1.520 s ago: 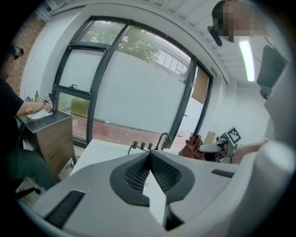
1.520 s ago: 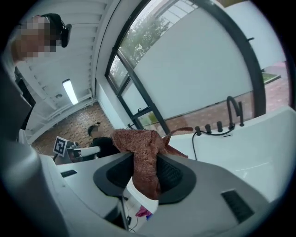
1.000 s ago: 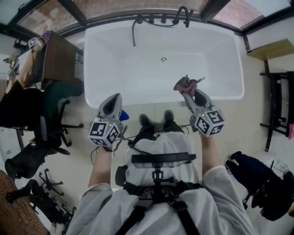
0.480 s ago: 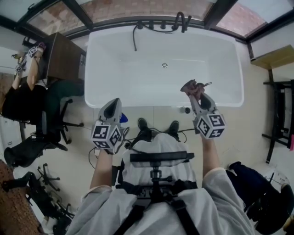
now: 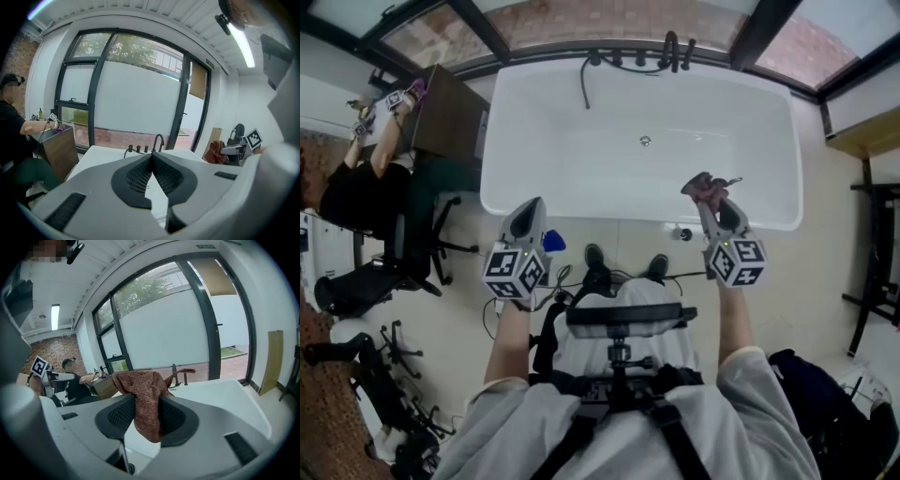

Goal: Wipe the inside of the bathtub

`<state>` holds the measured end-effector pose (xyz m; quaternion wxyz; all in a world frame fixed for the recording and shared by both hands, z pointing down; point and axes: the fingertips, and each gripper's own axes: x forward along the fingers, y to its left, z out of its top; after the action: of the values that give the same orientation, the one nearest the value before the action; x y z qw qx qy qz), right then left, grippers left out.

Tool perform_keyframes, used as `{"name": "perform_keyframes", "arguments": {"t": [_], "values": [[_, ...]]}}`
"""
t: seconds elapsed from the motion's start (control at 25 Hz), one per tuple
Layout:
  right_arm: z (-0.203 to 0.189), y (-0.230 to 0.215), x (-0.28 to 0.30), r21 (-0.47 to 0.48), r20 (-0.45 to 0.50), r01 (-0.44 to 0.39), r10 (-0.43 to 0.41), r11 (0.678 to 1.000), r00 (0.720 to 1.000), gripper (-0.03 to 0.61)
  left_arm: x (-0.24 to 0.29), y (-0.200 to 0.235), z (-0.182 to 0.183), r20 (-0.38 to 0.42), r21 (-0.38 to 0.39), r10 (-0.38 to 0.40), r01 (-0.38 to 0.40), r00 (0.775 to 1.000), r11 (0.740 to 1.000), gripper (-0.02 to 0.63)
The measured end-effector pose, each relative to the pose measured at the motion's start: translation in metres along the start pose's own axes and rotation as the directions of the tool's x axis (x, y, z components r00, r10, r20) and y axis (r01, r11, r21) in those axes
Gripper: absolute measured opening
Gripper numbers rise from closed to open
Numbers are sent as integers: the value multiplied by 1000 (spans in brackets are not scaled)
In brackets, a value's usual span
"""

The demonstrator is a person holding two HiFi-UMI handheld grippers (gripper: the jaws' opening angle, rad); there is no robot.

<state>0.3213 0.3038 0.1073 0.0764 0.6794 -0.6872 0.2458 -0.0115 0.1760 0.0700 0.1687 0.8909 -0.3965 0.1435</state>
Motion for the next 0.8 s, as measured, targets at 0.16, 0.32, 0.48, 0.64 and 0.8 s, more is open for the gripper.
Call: {"name": "perform_keyframes", "arguments": {"t": [0.16,0.32,0.48,0.64,0.8], "values": [[-2,-9,-13,-6,8,4,-4,1000,1000,147,0,-10,-1,3,7,10,-10,1000,1000,8],[-8,-19,-25,-5,6,23,-23,1000,1000,146,-1,-17,2,10,11,8,-8,1000,1000,8],[-10,-22,-30,0,7,33,-33,999,999,146,-4,-17,3,14,8,10,-10,1000,1000,8],[-8,-22,-30,-3,11,42,-42,999,999,146,-4,-16,1,15,-10,10,-10,1000,1000,8],[-4,-20,-23,-9,7,36,-36,999,999,146,0,-16,5,16,-7,4,-4,1000,1000,8]]}}
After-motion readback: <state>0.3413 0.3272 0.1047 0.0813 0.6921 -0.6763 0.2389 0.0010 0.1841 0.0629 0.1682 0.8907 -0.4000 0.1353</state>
